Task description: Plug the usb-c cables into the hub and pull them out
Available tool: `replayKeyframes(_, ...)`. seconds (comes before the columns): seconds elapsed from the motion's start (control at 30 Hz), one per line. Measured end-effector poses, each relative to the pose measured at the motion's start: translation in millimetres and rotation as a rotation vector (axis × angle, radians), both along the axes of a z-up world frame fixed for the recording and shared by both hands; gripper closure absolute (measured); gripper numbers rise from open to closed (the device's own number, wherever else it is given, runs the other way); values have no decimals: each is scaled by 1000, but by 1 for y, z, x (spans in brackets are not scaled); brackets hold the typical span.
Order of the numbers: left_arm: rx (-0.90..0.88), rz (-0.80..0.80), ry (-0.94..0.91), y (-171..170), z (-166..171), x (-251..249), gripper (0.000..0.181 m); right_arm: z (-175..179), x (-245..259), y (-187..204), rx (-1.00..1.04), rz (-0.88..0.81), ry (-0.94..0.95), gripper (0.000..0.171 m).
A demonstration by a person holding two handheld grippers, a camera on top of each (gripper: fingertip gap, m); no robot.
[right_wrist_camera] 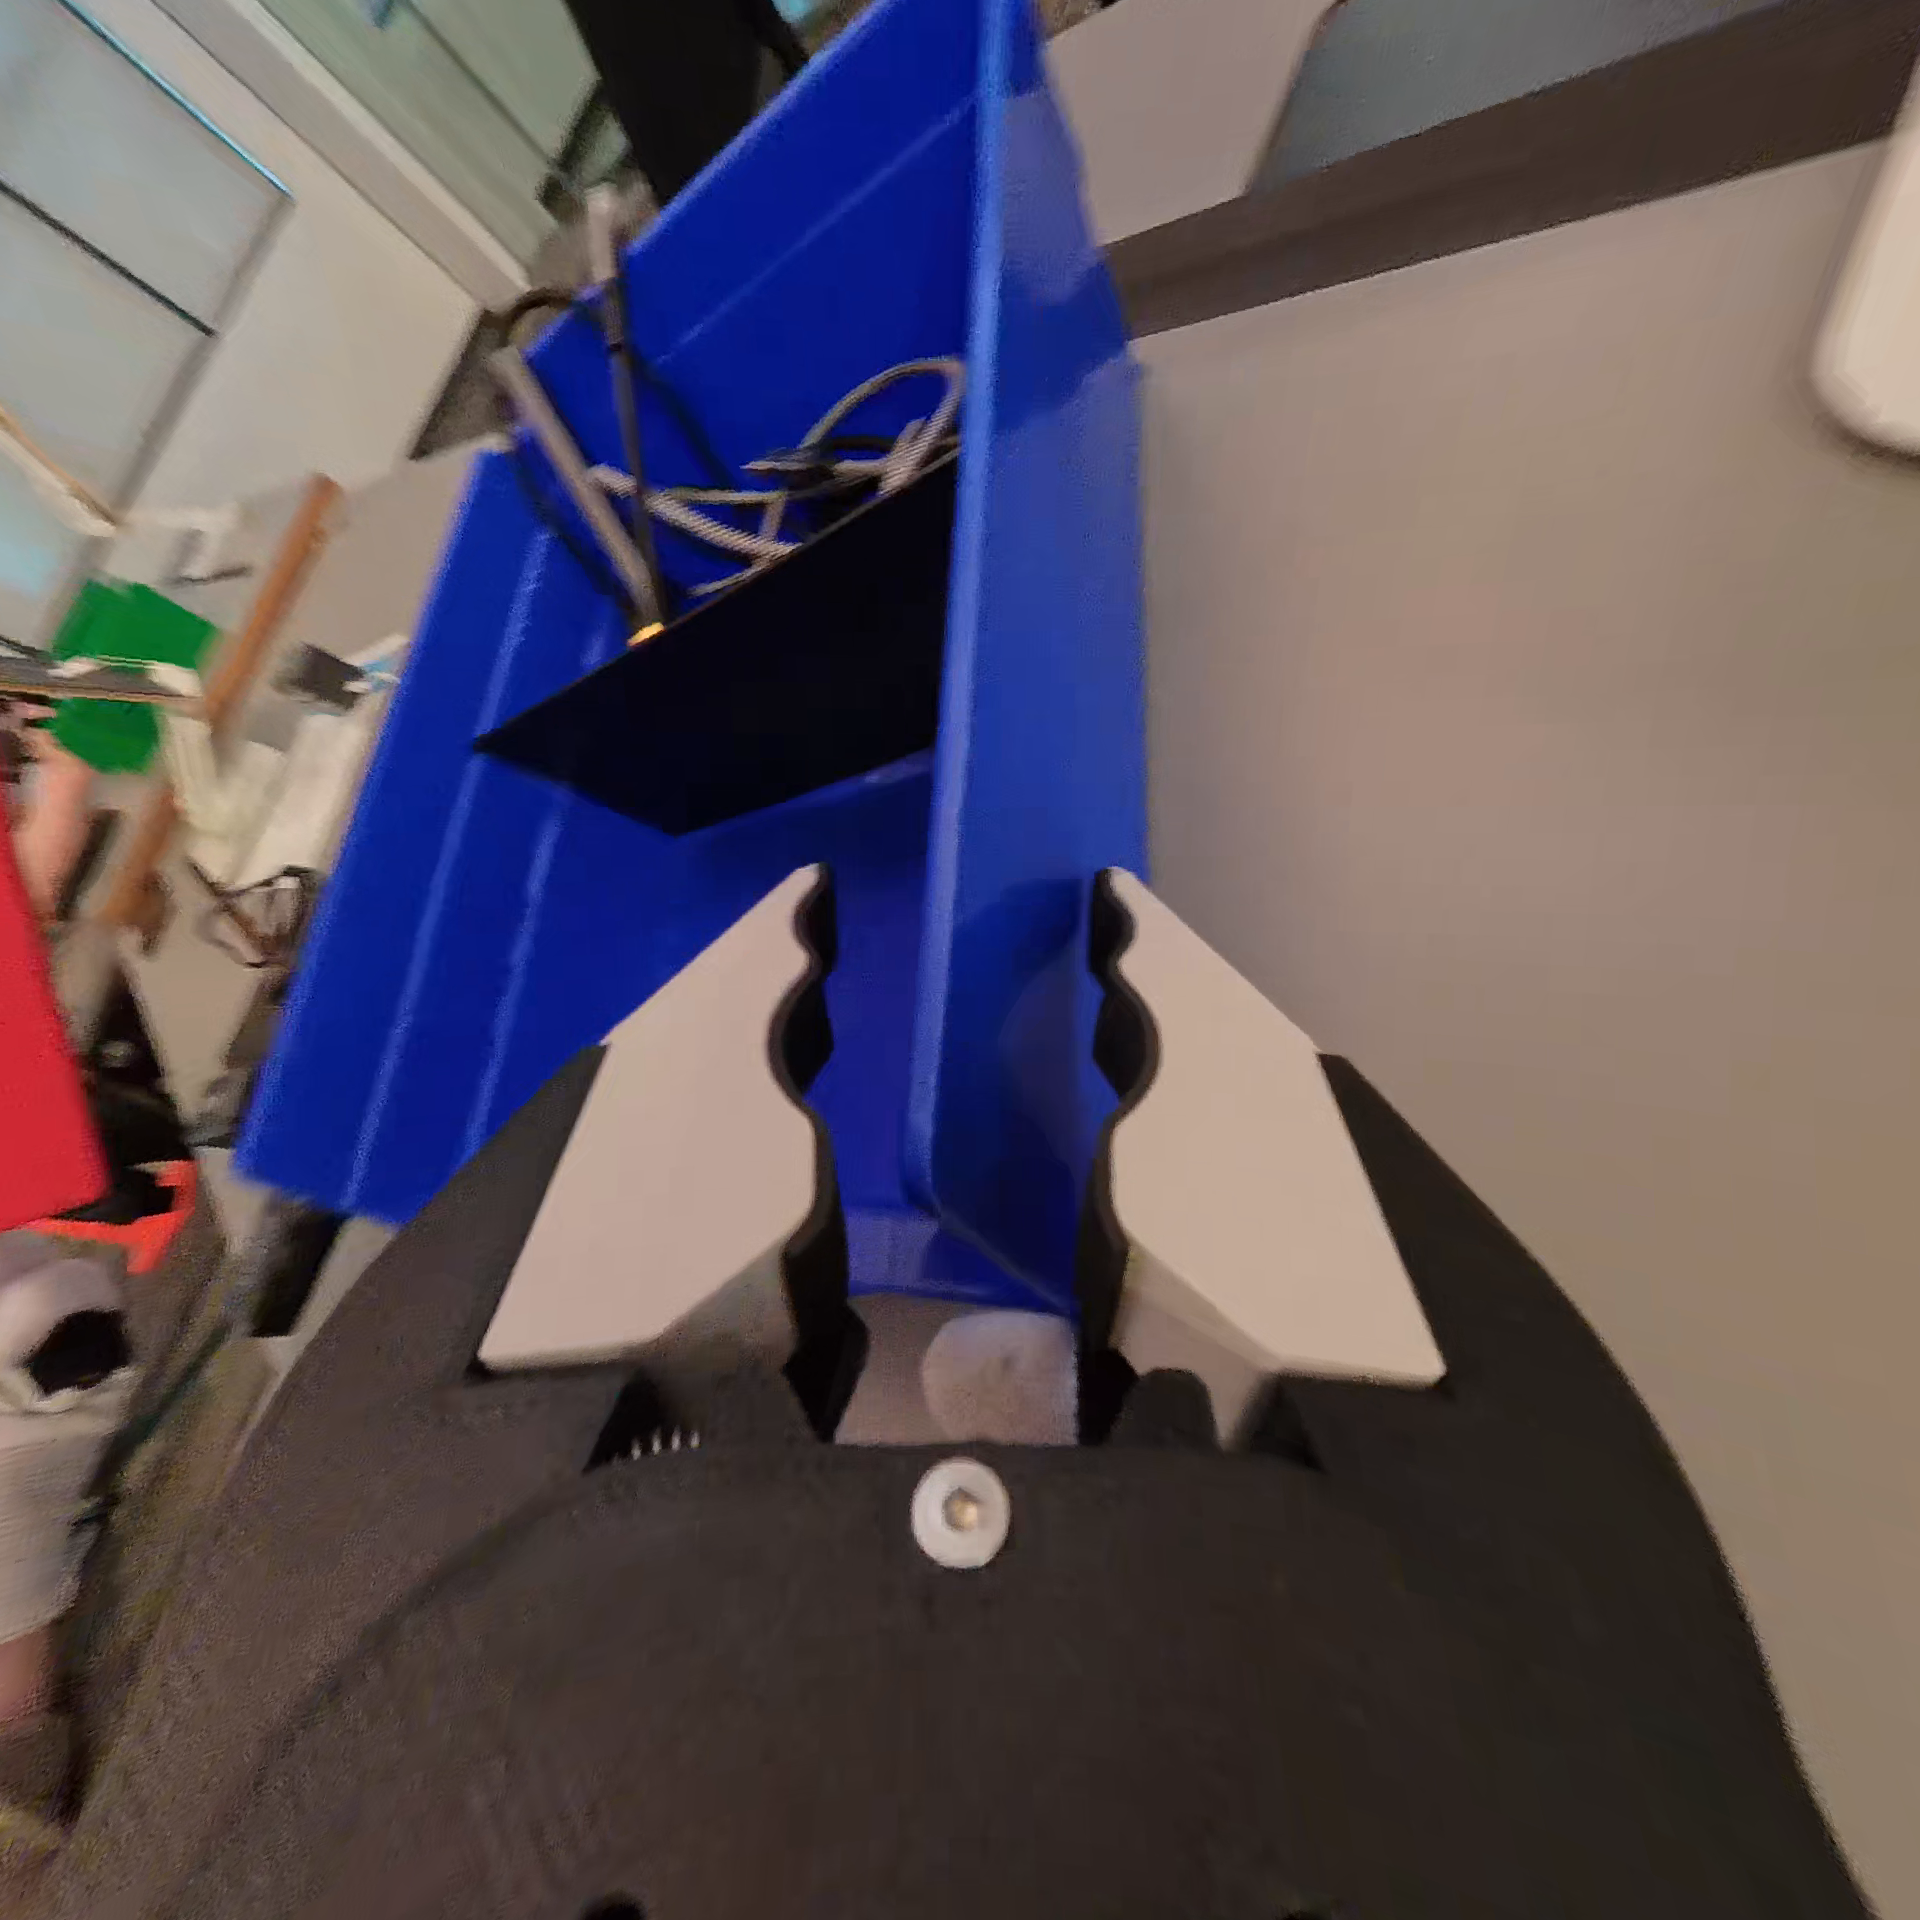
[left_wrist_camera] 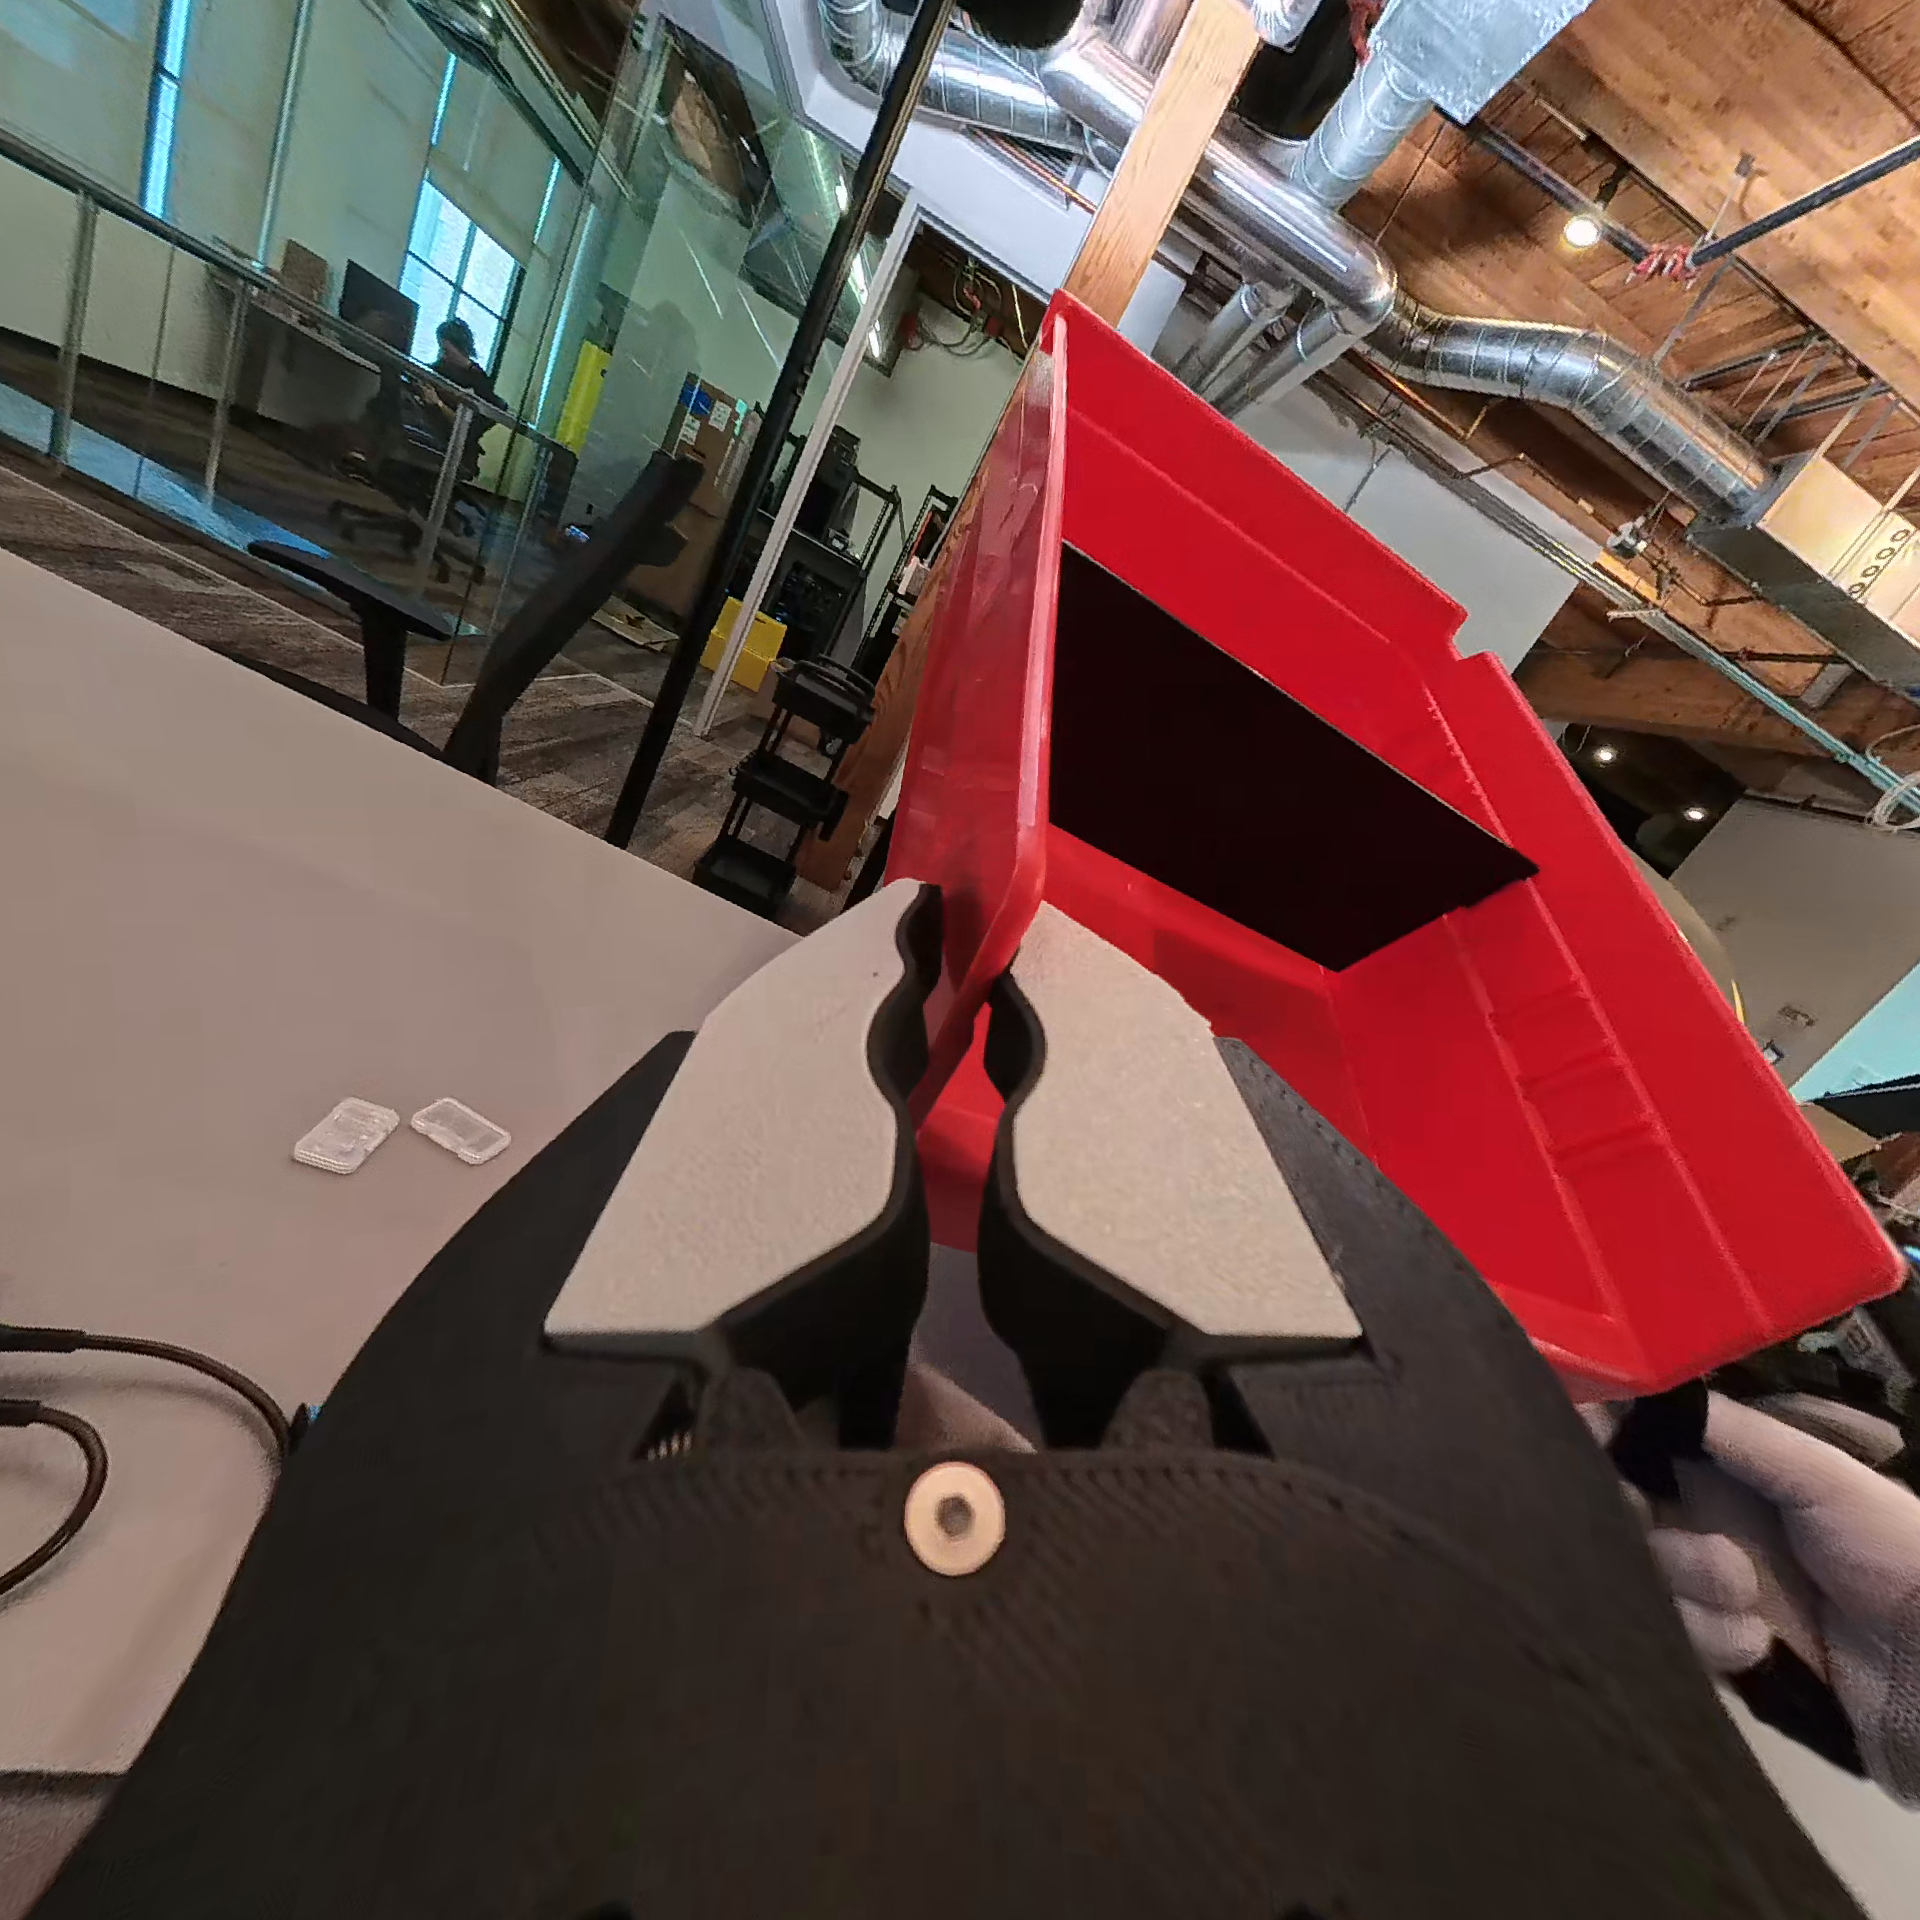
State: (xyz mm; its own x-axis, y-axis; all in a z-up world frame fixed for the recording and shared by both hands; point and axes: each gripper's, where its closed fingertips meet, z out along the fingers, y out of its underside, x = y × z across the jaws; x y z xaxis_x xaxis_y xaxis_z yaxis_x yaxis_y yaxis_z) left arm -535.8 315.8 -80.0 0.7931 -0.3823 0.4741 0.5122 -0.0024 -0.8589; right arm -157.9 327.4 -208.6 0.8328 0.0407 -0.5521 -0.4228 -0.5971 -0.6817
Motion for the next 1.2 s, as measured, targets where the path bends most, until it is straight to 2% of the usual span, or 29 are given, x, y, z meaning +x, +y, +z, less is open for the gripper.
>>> replayKeyframes(0.03,3,2,-2,0,1,-2,175,2,-16,-1,19,13,30,113)
replayKeyframes(0.07,7,4,-4,-1,2,-4,175,4,-32,-1,39,35,35,102)
replayKeyframes(0.17,20,11,-13,-3,6,-10,175,8,-72,-7,61,137,106,94)
replayKeyframes(0.2,23,11,-17,-4,7,-11,175,6,-81,-10,45,181,115,85)
replayKeyframes(0.3,41,11,-14,-8,14,-12,175,13,-71,-19,73,183,49,83)
replayKeyframes(0.4,66,-6,23,-12,26,-1,175,53,-54,-39,205,195,-23,82)
replayKeyframes(0.5,94,-53,67,-17,41,30,174,111,-38,-69,374,222,-49,79)
replayKeyframes(0.63,137,-171,139,-31,64,97,174,169,-22,-117,531,275,-60,76)
replayKeyframes(0.7,159,-247,178,-44,75,137,174,181,0,-135,600,197,-123,85)
replayKeyframes(0.77,178,-322,213,-61,81,181,174,182,16,-154,623,157,-134,84)
replayKeyframes(0.8,174,-355,213,-69,83,203,174,184,29,-165,646,113,-120,102)
replayKeyframes(0.83,166,-390,194,-76,83,222,174,190,48,-176,695,36,-102,98)
replayKeyframes(1.03,136,-586,189,-110,79,333,175,195,140,-254,784,-121,-29,87)
replayKeyframes(1.2,51,-756,218,-132,53,445,175,196,216,-309,839,-287,-11,84)
